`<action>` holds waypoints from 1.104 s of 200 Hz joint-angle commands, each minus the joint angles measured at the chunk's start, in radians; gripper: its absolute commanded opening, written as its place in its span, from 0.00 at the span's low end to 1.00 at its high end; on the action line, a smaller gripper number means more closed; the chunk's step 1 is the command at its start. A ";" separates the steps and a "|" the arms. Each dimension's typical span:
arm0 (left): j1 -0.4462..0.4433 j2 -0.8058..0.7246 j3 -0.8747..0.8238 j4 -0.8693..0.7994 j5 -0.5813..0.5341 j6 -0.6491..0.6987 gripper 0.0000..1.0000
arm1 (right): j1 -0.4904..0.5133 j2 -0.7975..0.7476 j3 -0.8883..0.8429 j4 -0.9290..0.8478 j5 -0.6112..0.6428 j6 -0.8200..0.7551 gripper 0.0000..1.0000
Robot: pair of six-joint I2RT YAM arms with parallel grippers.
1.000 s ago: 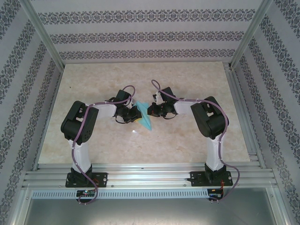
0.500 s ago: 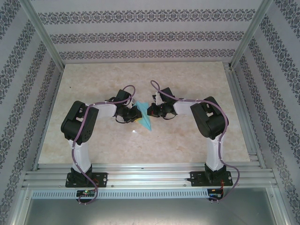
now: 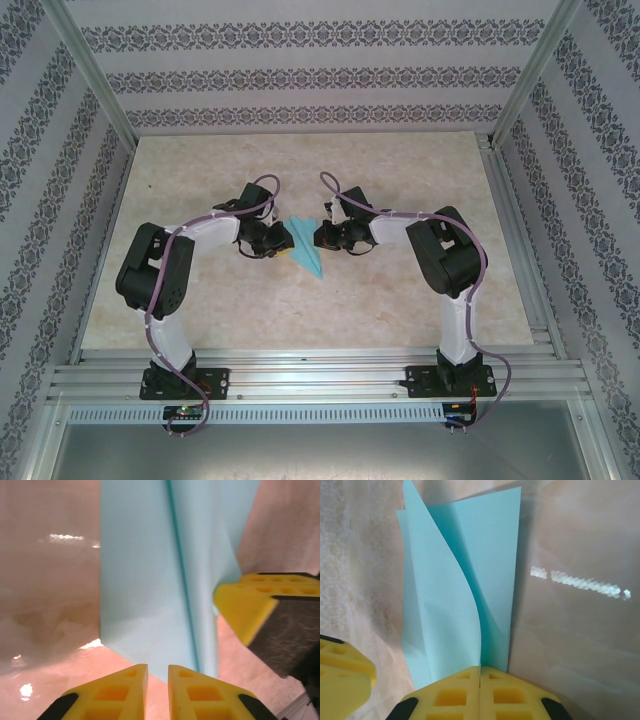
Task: Fold a paper plane with a square sheet of paper (fold left side to right side)
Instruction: Fourth fold the wing at the center of the table.
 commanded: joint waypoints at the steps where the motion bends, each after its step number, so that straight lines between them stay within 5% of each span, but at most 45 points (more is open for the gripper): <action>1: -0.002 -0.007 0.015 0.083 0.089 -0.052 0.13 | 0.011 0.033 -0.025 -0.131 0.093 -0.033 0.01; 221: -0.040 0.246 0.127 0.133 0.079 -0.092 0.06 | 0.008 0.045 0.001 -0.187 0.122 -0.055 0.01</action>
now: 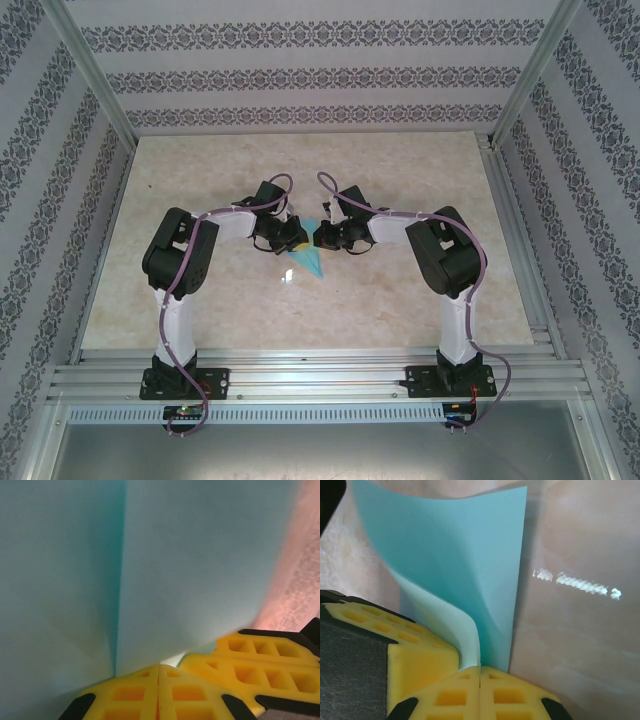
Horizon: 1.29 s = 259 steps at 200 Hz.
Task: Fold a paper plane with a square sheet of paper (fold left side to right side)
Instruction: Fourth fold the wing at the center of the table.
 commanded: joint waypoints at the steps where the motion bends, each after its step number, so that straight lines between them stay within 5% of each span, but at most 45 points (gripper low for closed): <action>1: -0.011 0.030 0.006 -0.006 -0.022 0.017 0.06 | 0.003 0.045 -0.023 -0.142 0.093 -0.026 0.01; 40: -0.014 0.054 -0.008 -0.015 -0.044 0.030 0.06 | -0.001 0.022 -0.015 -0.137 0.090 -0.020 0.04; 91: -0.015 0.065 -0.044 -0.010 -0.067 0.036 0.06 | -0.012 -0.156 -0.019 -0.188 0.125 -0.023 0.24; 147: -0.019 0.066 -0.040 -0.010 -0.065 0.037 0.07 | 0.074 -0.283 -0.156 -0.117 0.086 0.042 0.21; 259: -0.020 0.074 -0.032 -0.022 -0.074 0.044 0.07 | 0.151 -0.177 -0.115 -0.129 0.105 0.039 0.19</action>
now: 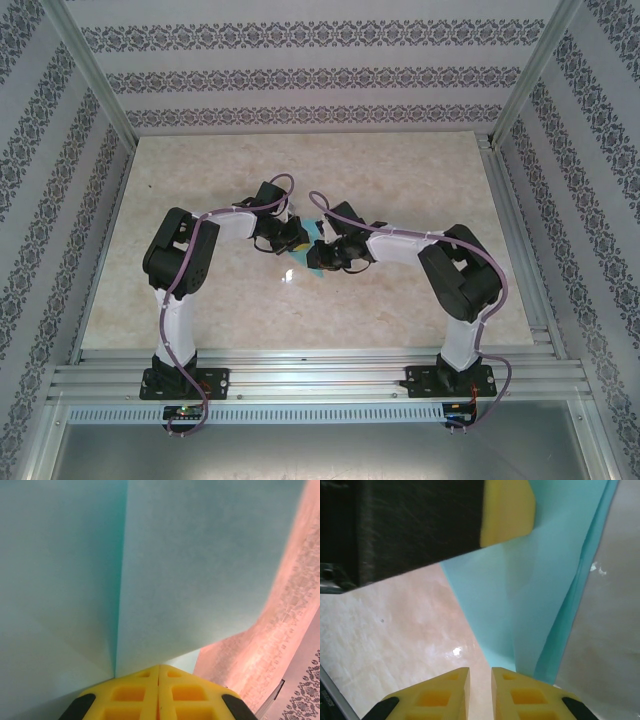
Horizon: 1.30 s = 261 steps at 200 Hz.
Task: Fold a paper plane with a square sheet of paper (fold left side to right side)
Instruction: Fourth fold the wing at the center of the table.
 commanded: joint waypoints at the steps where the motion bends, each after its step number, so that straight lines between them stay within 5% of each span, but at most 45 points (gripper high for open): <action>1: -0.017 0.069 -0.024 -0.045 -0.076 0.019 0.07 | 0.012 0.016 0.028 -0.033 0.030 -0.026 0.19; 261: -0.016 0.082 -0.009 -0.060 -0.079 0.025 0.07 | 0.004 0.035 -0.038 -0.050 0.053 -0.023 0.19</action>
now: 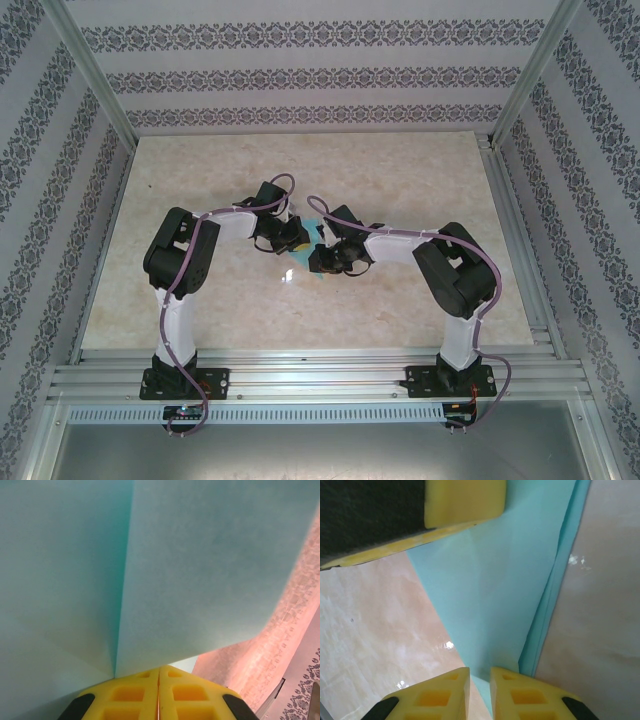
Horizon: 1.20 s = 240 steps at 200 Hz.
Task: Fold a paper plane with a square sheet of paper (fold left side to right side)
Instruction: Fourth fold the wing at the center of the table.
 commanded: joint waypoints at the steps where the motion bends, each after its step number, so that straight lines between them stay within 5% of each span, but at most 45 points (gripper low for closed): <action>1: -0.016 0.076 -0.015 -0.059 -0.082 0.020 0.07 | -0.001 0.005 -0.031 -0.043 0.028 -0.001 0.19; 104: -0.016 0.091 -0.011 -0.062 -0.093 0.024 0.07 | 0.000 -0.041 -0.122 -0.086 -0.009 -0.028 0.08; 187: -0.017 0.105 0.000 -0.070 -0.098 0.030 0.07 | -0.006 -0.125 -0.225 -0.143 -0.006 -0.040 0.07; 240: -0.019 0.101 0.001 -0.070 -0.094 0.031 0.07 | -0.031 -0.196 -0.127 -0.153 -0.029 -0.023 0.09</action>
